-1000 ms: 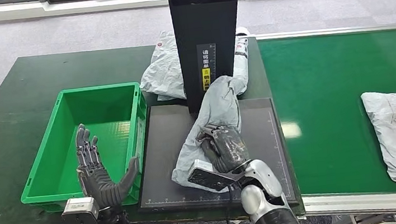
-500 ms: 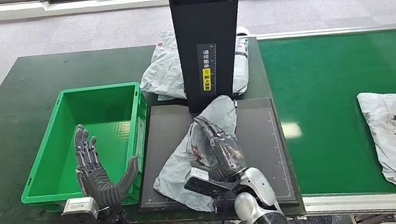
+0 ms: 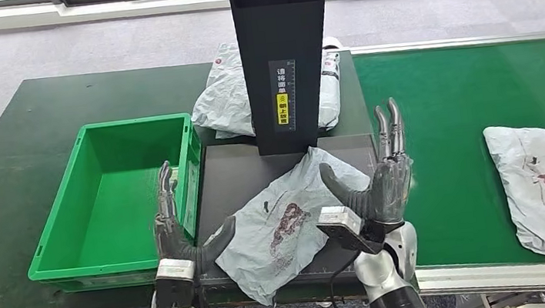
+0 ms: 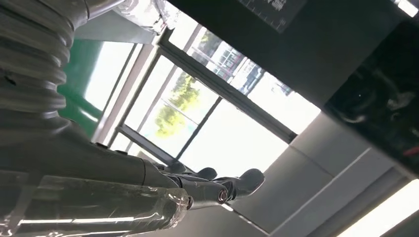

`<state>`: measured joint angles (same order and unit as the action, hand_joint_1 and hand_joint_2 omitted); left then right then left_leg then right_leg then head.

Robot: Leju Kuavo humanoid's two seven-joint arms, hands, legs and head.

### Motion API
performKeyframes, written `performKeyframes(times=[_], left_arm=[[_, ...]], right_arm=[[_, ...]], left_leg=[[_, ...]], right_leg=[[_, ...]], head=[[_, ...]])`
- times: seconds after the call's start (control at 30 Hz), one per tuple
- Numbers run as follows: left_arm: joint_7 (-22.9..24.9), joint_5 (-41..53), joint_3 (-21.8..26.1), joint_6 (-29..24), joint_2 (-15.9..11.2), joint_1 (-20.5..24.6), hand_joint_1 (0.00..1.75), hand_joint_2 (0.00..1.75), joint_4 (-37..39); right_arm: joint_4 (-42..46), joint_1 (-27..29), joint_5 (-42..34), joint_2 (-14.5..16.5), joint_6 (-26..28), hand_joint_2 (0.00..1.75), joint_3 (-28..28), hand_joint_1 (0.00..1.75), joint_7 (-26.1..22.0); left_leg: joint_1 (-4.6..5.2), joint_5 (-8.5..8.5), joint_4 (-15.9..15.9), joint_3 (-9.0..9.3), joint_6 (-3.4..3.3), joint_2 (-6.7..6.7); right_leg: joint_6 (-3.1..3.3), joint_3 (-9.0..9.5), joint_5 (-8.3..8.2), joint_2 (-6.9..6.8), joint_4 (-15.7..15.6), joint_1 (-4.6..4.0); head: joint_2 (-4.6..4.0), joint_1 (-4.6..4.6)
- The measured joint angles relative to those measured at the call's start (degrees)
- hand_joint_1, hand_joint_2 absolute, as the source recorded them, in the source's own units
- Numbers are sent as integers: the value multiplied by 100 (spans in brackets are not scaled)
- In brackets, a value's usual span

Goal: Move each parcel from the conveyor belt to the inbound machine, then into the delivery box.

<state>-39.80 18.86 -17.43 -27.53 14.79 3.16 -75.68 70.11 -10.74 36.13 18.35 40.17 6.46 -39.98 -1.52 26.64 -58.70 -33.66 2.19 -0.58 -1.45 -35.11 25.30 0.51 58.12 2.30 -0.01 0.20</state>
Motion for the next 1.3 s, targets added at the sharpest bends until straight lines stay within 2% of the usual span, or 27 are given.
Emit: performKeyframes(times=[0.07,0.17,0.3,0.37,0.63,0.77,1.3], left_arm=[[192,686,-19,-168,46,383,0,175,616],[740,1722,-19,-478,156,983,0,175,1613],[1916,3024,-20,-840,343,1686,0,175,2892],[2298,3468,-21,-848,424,1911,0,175,3425],[2594,3896,-21,-670,575,2319,1,175,4551],[2800,4108,-43,-433,586,2453,175,175,4862],[3176,4656,-108,-119,591,2588,175,175,5250]], right_arm=[[8,-1,-277,-12,0,175,-22,0,-1],[59,7,-491,-20,0,175,-52,0,-2],[236,39,-551,-25,0,175,-82,0,-3],[347,56,-547,-26,0,175,-85,0,-3],[546,97,-551,-35,0,175,-145,0,-2],[548,107,-593,-43,0,175,-164,0,-2],[548,114,-682,-45,-1,175,-187,0,-2]], left_leg=[[0,-5,0,-1,1,-2],[-1,-12,1,-1,5,2],[0,-15,0,-3,3,1],[0,-15,0,-4,2,4],[0,-14,2,-6,2,5],[0,-15,3,-6,2,5],[-1,-19,3,-4,4,4]], right_leg=[[3,2,-6,-2,0,-1],[4,3,-18,1,1,0],[3,3,-23,3,1,0],[3,1,-23,4,1,0],[4,-4,-22,6,1,0],[4,-1,-22,5,1,0],[2,1,-24,6,1,0]], head=[[0,1],[0,1],[1,1],[1,0],[-1,-1],[-1,1],[1,1]])
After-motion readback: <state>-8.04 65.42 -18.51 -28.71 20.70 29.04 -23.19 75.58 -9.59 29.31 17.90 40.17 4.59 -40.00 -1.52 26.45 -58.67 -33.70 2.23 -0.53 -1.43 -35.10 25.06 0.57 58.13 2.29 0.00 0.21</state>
